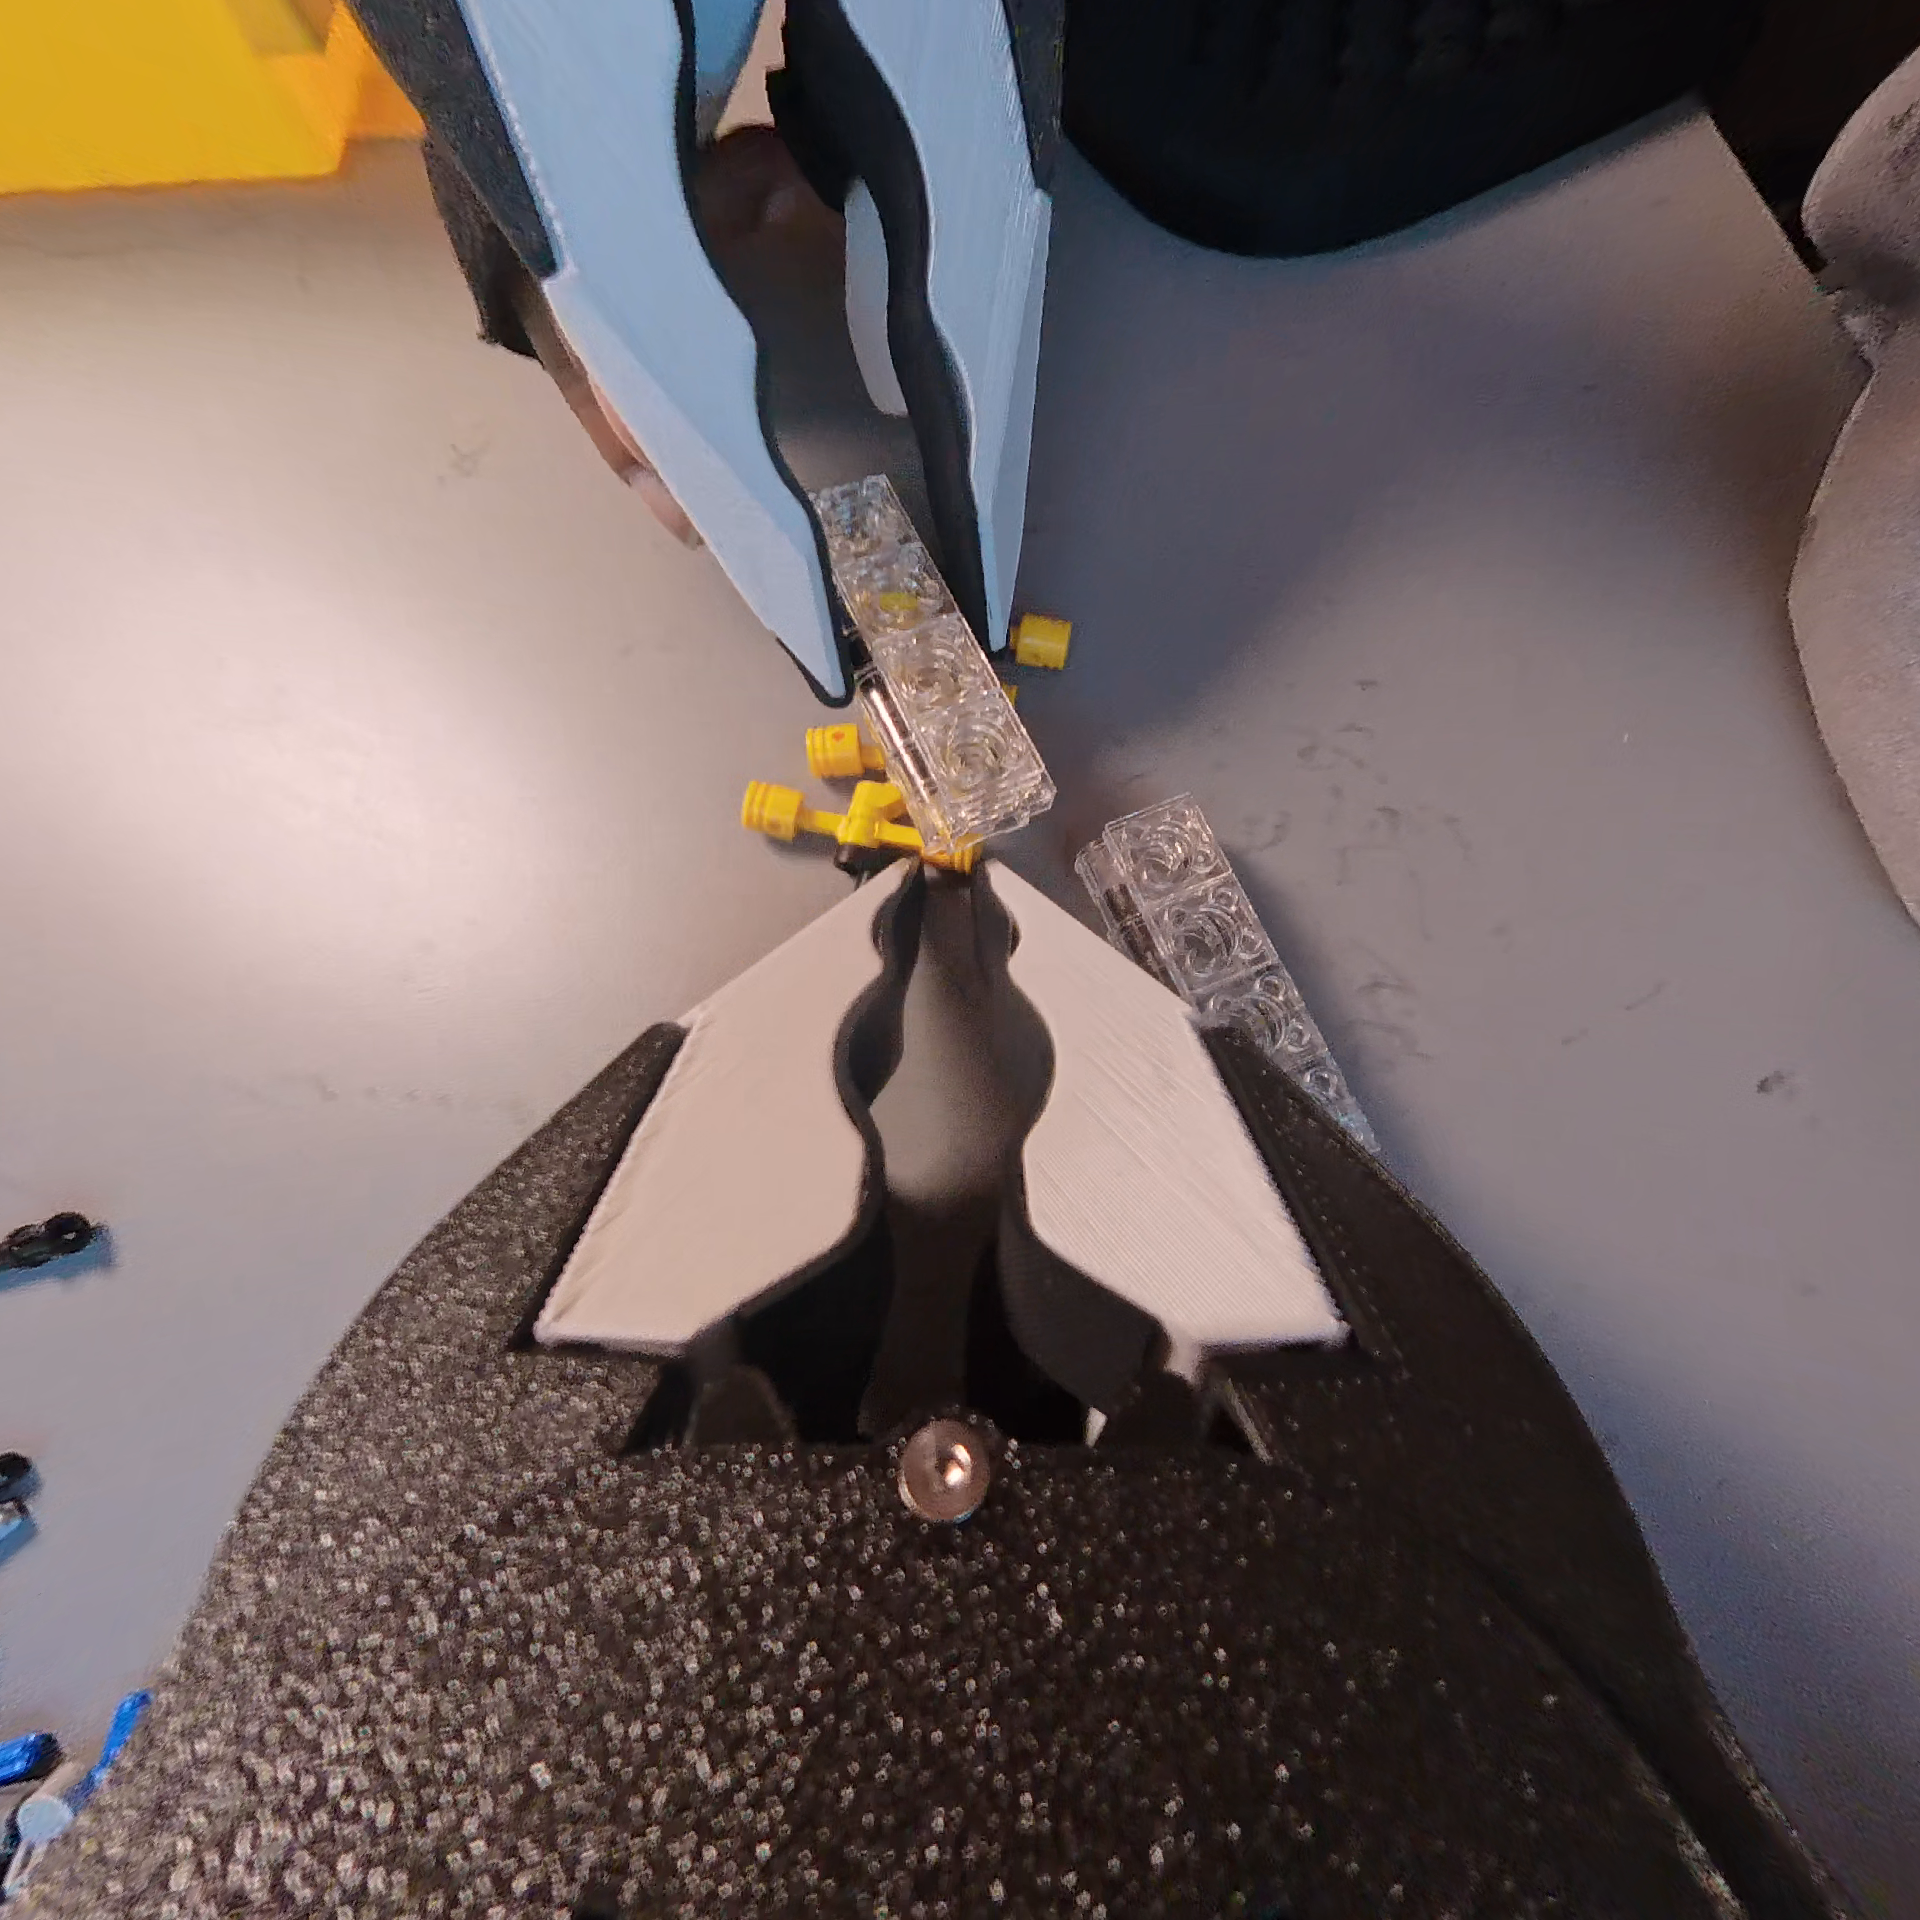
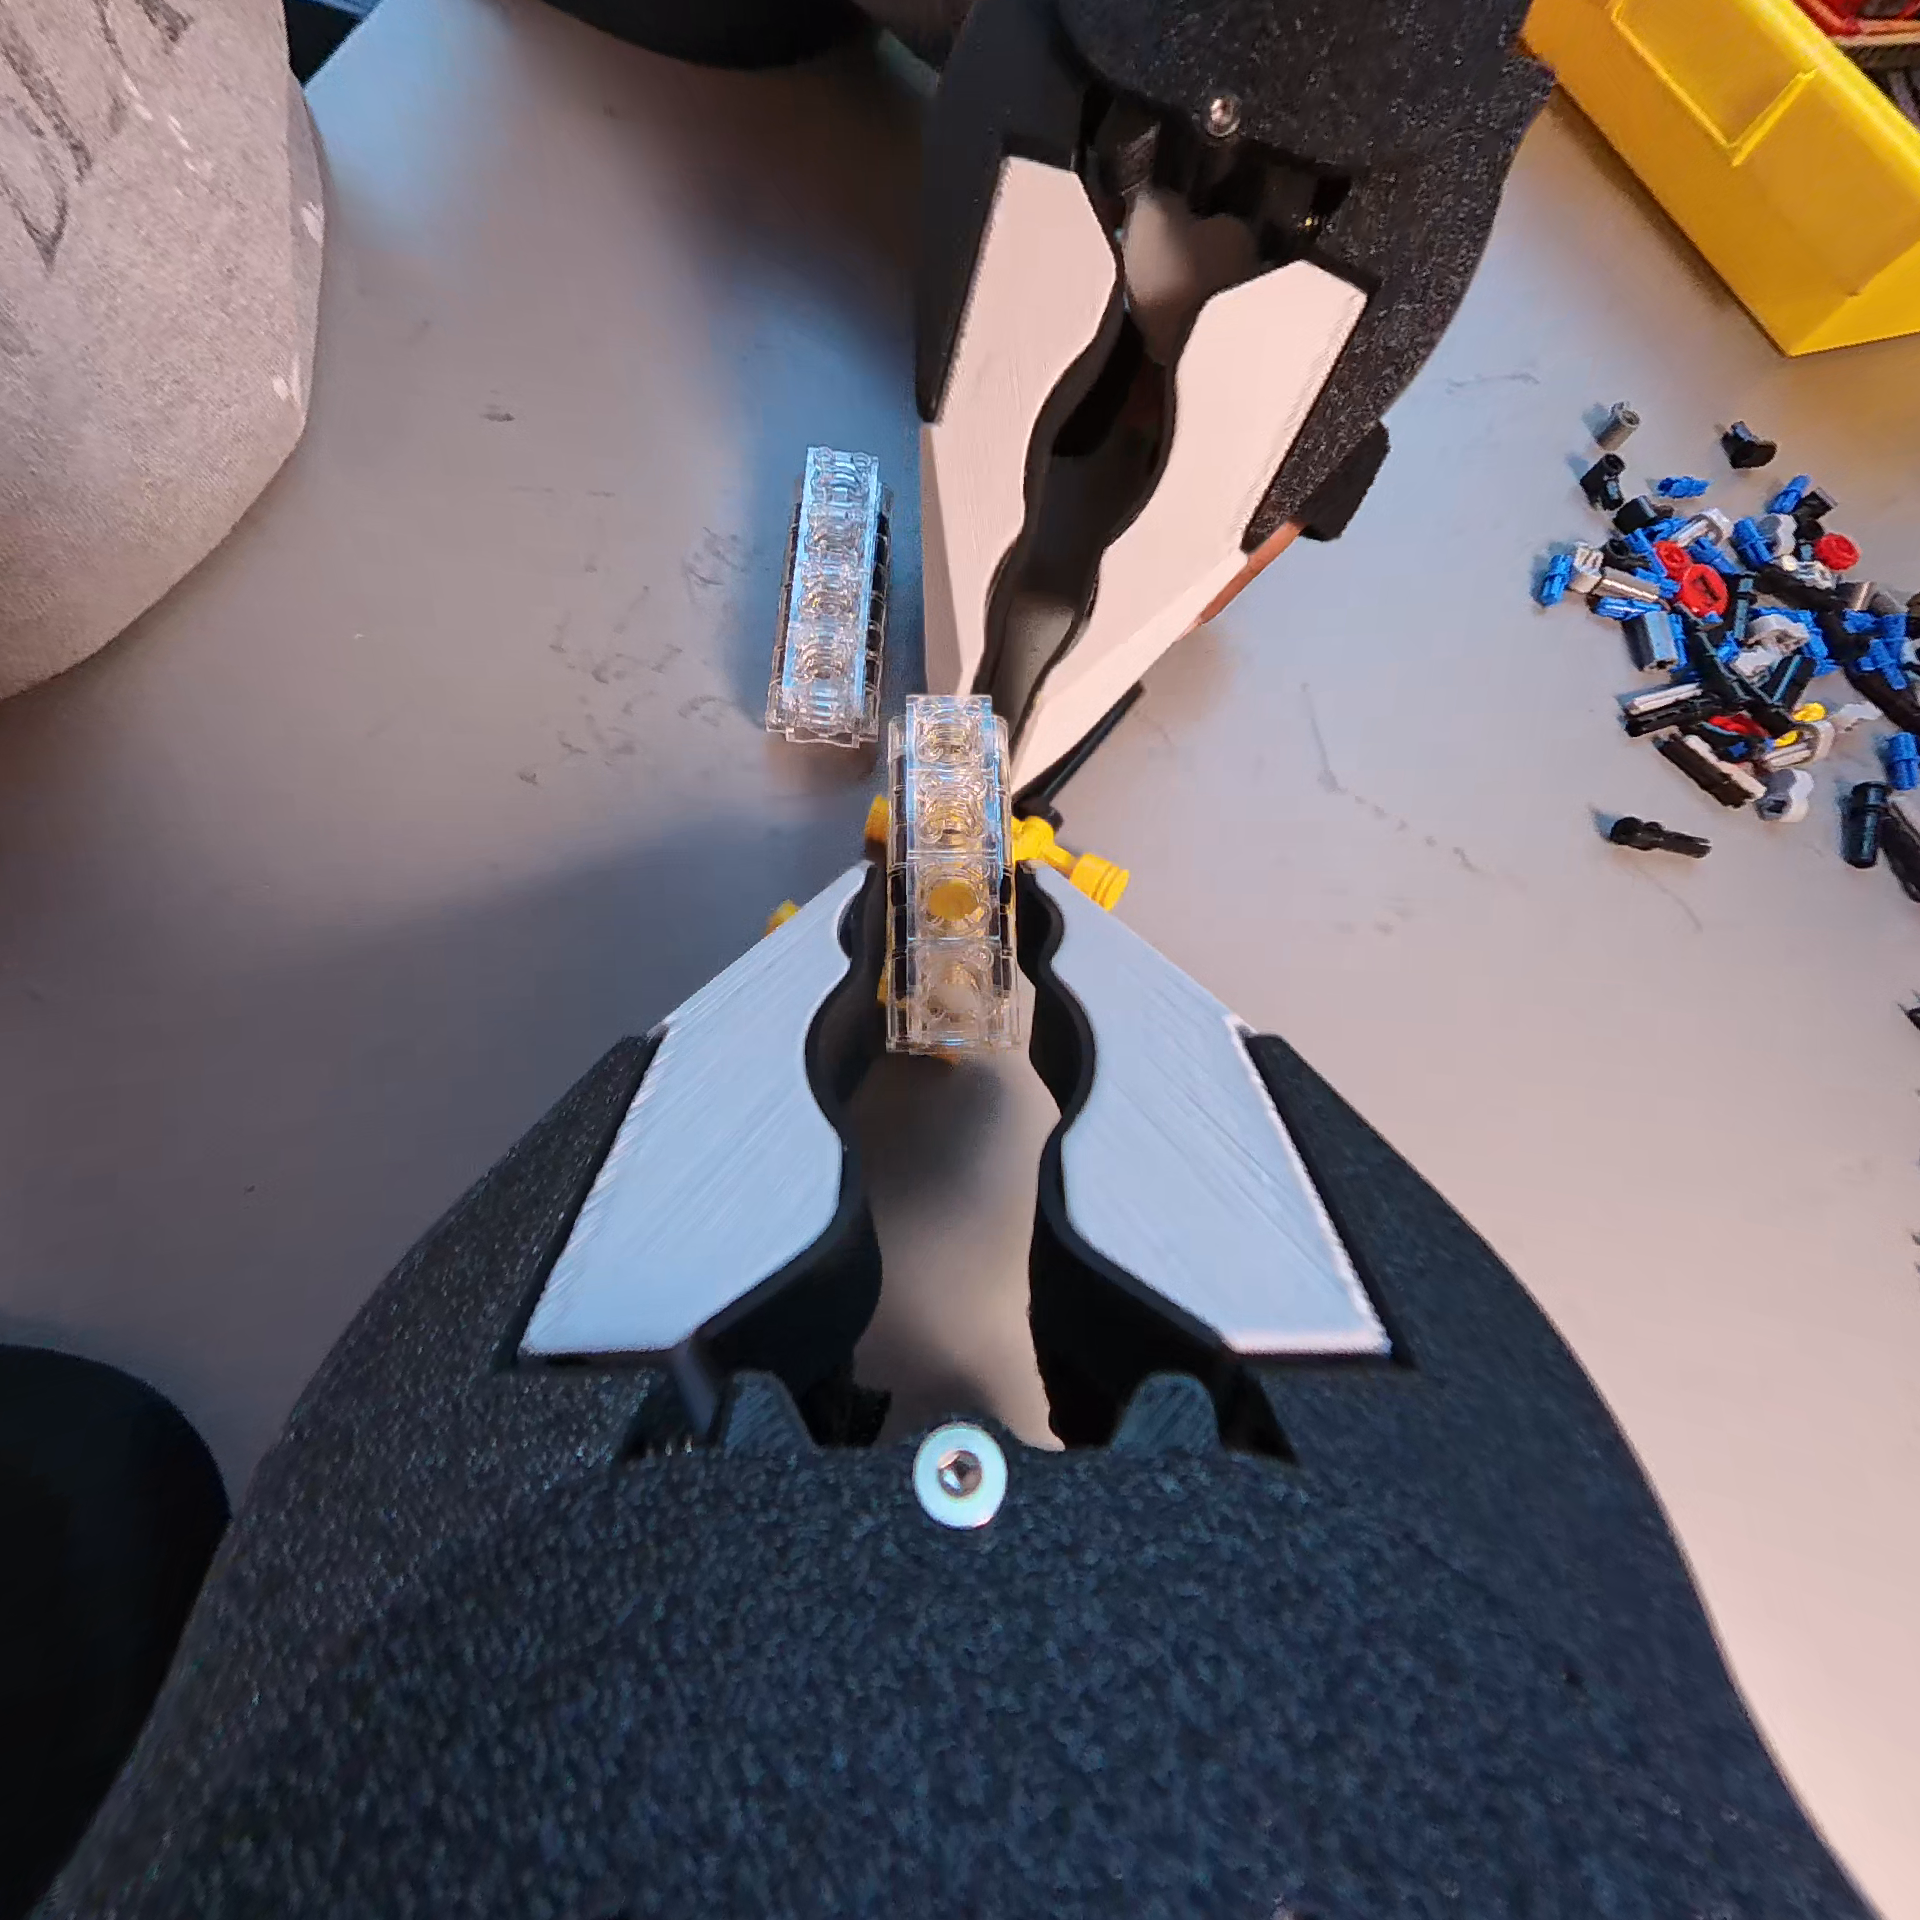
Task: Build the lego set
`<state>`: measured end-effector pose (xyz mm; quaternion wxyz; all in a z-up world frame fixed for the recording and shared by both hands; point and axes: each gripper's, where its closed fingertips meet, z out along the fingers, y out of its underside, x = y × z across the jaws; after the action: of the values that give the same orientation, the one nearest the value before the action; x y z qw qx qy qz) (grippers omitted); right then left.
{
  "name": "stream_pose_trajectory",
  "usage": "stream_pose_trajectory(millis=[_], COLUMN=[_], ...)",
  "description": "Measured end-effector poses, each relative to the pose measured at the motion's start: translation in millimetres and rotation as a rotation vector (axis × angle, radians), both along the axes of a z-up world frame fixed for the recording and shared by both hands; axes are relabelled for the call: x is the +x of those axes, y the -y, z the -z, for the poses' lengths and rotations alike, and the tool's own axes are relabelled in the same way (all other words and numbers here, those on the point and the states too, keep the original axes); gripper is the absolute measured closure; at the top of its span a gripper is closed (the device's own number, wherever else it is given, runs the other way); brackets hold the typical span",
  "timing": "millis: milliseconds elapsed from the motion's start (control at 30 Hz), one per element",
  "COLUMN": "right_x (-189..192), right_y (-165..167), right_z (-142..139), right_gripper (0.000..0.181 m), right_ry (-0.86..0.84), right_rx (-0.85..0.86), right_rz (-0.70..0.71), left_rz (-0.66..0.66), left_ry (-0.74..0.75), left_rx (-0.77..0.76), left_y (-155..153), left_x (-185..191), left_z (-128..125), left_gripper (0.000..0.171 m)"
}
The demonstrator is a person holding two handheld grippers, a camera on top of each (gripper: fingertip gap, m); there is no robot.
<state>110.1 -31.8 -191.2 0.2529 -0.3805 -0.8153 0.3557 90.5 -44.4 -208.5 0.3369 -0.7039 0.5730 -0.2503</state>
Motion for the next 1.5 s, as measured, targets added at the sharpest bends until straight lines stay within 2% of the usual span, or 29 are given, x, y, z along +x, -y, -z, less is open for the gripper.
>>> stream_pose_trajectory(millis=[233,533,733,933,1100,1200,1333,1433,1500], right_x=[3.8,4.4,1.2,1.6,1.0,0.6,0.2,0.1,0.8], right_y=[-1.4,0.3,3.8,3.5,4.3,6.4,11.9,13.6,13.4], right_z=[3.1,3.0,3.0,3.0,3.0,3.0,3.0,3.0,3.2], right_gripper=[0.158,0.158,0.158,0.158,0.158,0.158,0.158,0.158,0.158], right_ry=[0.012,0.018,0.012,0.015,0.011,0.010,0.006,0.004,0.005], right_rx=[0.019,0.085,0.088,0.077,0.080,0.082,0.075,0.066,0.064], right_rz=[0.003,-0.005,-0.008,-0.002,-0.010,-0.023,-0.042,-0.050,-0.051], left_rz=[0.016,-0.077,-0.133,-0.122,-0.010,0.100,0.220,0.316,0.368], left_ry=[-0.003,0.077,0.140,0.090,-0.007,-0.059,-0.102,-0.144,-0.152], left_rx=[-0.113,-0.280,-0.222,-0.179,-0.085,-0.022,0.002,-0.001,-0.024], left_y=[-3.0,-10.2,-23.5,-25.0,-22.7,-22.4,-27.4,-24.5,-18.7], left_x=[1.5,1.5,-0.4,-1.4,-10.8,-4.6,2.5,6.3,8.5], left_z=[1.2,-7.3,-19.6,-13.6,-10.3,-7.6,-4.8,-1.1,0.8], left_gripper=[0.168,0.171,0.171,0.170,0.133,0.130,0.111,0.114,0.127])
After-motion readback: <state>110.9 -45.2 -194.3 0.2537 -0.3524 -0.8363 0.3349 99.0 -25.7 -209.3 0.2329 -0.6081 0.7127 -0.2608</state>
